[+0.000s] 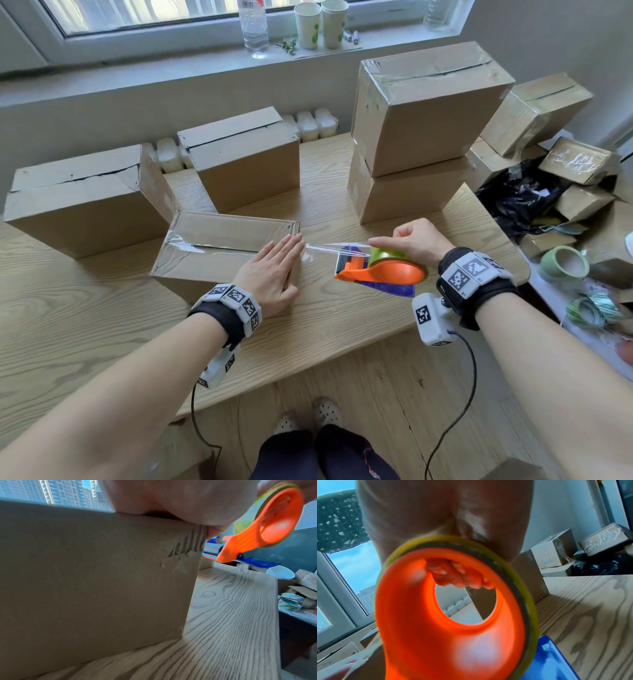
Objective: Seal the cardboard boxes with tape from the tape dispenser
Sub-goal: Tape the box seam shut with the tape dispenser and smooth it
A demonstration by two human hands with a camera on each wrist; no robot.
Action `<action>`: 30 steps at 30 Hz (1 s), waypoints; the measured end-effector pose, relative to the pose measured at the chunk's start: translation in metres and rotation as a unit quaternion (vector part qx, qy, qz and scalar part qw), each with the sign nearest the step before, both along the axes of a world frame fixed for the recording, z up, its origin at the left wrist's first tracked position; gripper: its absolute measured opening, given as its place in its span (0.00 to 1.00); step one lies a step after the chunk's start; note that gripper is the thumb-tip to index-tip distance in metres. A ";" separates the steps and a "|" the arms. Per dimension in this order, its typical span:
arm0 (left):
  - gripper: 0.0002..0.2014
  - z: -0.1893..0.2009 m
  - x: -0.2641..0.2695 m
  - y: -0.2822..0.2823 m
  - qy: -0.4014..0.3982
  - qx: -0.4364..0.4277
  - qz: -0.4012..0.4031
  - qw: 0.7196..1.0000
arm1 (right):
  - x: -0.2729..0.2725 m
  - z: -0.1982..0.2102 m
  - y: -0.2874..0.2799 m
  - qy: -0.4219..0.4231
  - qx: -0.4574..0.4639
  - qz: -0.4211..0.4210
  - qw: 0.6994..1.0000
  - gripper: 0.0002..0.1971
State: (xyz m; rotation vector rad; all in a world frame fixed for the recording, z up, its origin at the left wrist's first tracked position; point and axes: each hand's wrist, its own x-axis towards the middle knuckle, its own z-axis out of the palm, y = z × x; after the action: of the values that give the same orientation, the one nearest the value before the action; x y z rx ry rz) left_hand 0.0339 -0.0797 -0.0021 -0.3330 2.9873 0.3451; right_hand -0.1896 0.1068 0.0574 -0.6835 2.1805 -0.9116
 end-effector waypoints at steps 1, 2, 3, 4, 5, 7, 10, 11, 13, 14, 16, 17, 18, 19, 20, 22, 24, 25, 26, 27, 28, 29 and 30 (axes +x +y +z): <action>0.43 -0.001 0.000 0.000 0.000 0.002 0.001 1.000 | 0.001 0.001 0.000 -0.008 -0.004 -0.002 1.000 0.26; 0.43 -0.001 0.000 -0.001 0.000 0.004 0.001 1.000 | 0.003 0.002 -0.002 -0.020 -0.015 -0.006 1.000 0.26; 0.43 -0.001 0.000 -0.001 0.000 0.005 0.001 1.000 | 0.004 0.002 -0.004 -0.034 -0.033 -0.010 0.999 0.26; 0.43 -0.001 0.000 -0.001 -0.001 0.005 0.001 1.000 | 0.005 0.003 -0.007 -0.048 -0.052 -0.014 0.997 0.25; 0.43 0.000 0.000 -0.001 -0.001 0.004 0.001 1.000 | 0.006 0.004 -0.009 -0.058 -0.070 -0.015 0.996 0.25; 0.43 0.000 -0.001 -0.001 -0.003 0.002 0.002 1.000 | 0.007 0.004 -0.013 -0.069 -0.089 -0.013 0.994 0.24; 0.44 -0.001 -0.003 0.000 -0.012 -0.003 0.001 1.000 | 0.008 0.002 -0.017 -0.079 -0.100 -0.011 0.992 0.23; 0.44 -0.001 -0.003 0.000 -0.015 -0.007 0.000 1.000 | 0.009 0.002 -0.019 -0.080 -0.105 -0.014 0.991 0.23; 0.43 -0.001 -0.003 0.000 -0.019 -0.008 0.001 1.000 | 0.013 0.001 -0.022 -0.075 -0.112 -0.024 0.991 0.24; 0.43 -0.001 -0.003 -0.001 -0.021 -0.009 0.000 1.000 | 0.014 0.001 -0.025 -0.071 -0.117 -0.029 0.990 0.25; 0.42 -0.002 -0.003 -0.004 -0.029 -0.013 -0.008 0.999 | 0.015 0.001 -0.027 -0.064 -0.128 -0.032 0.989 0.25; 0.41 -0.003 -0.002 -0.005 -0.031 -0.014 -0.013 0.999 | 0.014 0.000 -0.027 -0.059 -0.133 -0.031 0.989 0.25; 0.40 -0.003 -0.002 -0.006 -0.029 -0.014 -0.016 0.999 | 0.013 0.000 -0.027 -0.057 -0.136 -0.029 0.989 0.25; 0.40 -0.003 -0.002 -0.005 -0.025 -0.013 -0.017 0.999 | 0.013 0.000 -0.026 -0.056 -0.139 -0.029 0.988 0.25; 0.41 -0.003 -0.002 -0.005 -0.022 -0.013 -0.018 1.000 | 0.013 0.000 -0.025 -0.057 -0.142 -0.031 0.988 0.25; 0.41 -0.002 -0.001 -0.003 -0.020 -0.016 -0.020 0.999 | 0.013 -0.002 -0.025 -0.059 -0.149 -0.036 0.986 0.25; 0.41 -0.001 -0.001 -0.003 -0.017 -0.016 -0.020 1.000 | 0.013 -0.004 -0.026 -0.062 -0.154 -0.039 0.985 0.25; 0.41 -0.001 0.000 -0.003 -0.016 -0.016 -0.019 1.000 | 0.014 -0.004 -0.027 -0.063 -0.156 -0.039 0.985 0.25; 0.42 0.000 0.000 -0.003 -0.016 -0.016 -0.018 1.000 | 0.014 -0.005 -0.028 -0.063 -0.157 -0.041 0.985 0.25; 0.42 0.000 0.000 -0.003 -0.019 -0.017 -0.018 1.000 | 0.014 -0.006 -0.030 -0.062 -0.158 -0.044 0.985 0.25; 0.42 0.001 0.000 -0.003 -0.021 -0.018 -0.017 0.999 | 0.013 -0.007 -0.031 -0.061 -0.159 -0.048 0.984 0.26; 0.42 0.001 0.000 -0.002 -0.021 -0.019 -0.016 0.999 | 0.013 -0.009 -0.031 -0.061 -0.159 -0.052 0.984 0.26; 0.42 0.001 0.000 -0.002 -0.020 -0.019 -0.015 1.000 | 0.013 -0.010 -0.032 -0.061 -0.160 -0.056 0.984 0.27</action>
State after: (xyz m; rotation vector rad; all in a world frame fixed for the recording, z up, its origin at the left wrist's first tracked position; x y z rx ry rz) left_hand 0.0335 -0.0818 -0.0011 -0.2946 2.9603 0.2754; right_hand -0.1770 0.0752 0.0476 -0.6376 1.9994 -1.3459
